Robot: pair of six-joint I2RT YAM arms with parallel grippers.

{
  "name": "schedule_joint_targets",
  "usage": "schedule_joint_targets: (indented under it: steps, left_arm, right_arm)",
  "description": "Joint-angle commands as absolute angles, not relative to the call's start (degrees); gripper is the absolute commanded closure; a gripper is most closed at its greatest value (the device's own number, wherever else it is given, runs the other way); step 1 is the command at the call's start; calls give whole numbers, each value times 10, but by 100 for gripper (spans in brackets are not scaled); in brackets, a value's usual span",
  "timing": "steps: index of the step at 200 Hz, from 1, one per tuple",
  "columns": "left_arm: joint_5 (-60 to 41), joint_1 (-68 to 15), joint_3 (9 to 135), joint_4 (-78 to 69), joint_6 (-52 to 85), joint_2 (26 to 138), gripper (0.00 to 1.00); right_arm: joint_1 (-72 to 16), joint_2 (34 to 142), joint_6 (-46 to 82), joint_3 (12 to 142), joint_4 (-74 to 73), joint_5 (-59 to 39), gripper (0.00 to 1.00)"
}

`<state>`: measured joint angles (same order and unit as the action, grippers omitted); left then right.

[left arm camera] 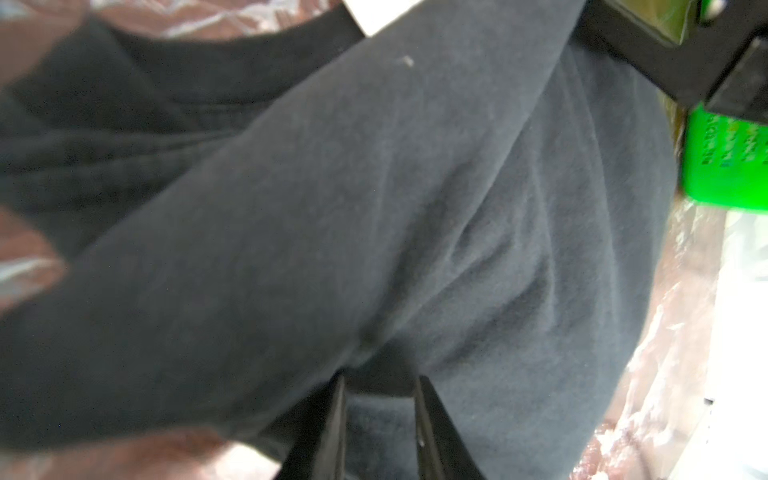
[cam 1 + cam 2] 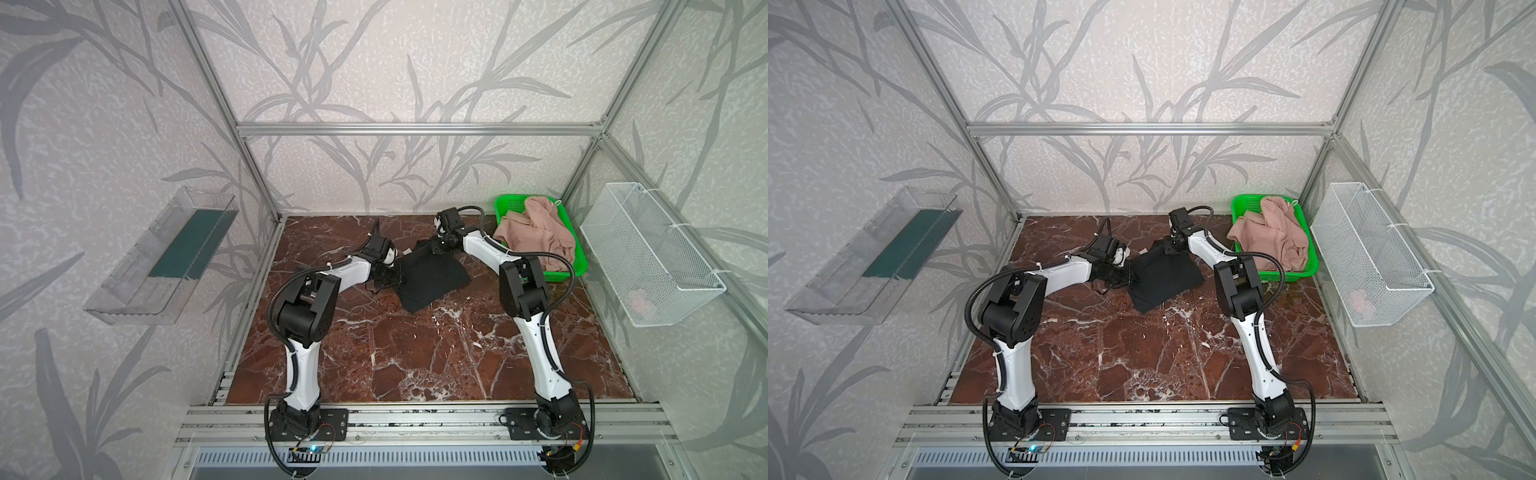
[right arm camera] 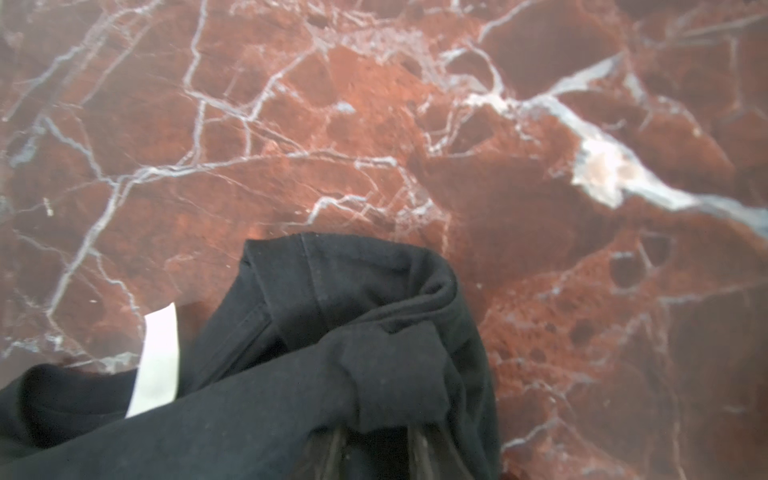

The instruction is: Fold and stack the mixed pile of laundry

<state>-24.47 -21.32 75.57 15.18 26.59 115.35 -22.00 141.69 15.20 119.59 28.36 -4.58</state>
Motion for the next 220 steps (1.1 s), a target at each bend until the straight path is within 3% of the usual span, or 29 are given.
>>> schedule_joint_targets:
  steps: [1,26,63,92,147,189,220]
  left_arm:
    - [-207,-202,741,185,276,1110,59]
    - [-189,-199,735,208,278,1070,49]
    - [-177,-199,719,247,290,1031,43]
    - [-179,-200,678,224,301,1020,36]
    - [-218,-211,621,132,334,1037,35]
    - [-238,-213,603,87,353,1047,39]
    - [-218,-203,623,119,355,1070,48]
  right_arm:
    - [-214,1389,128,1201,352,-66,67]
    - [-213,1296,91,1112,337,-65,57]
    - [-203,1180,58,981,340,-55,41]
    - [-189,1170,50,928,346,-84,41]
    - [-184,1252,60,951,357,-144,43]
    - [-201,1269,87,946,365,-201,49]
    - [-230,1268,110,934,354,-256,50]
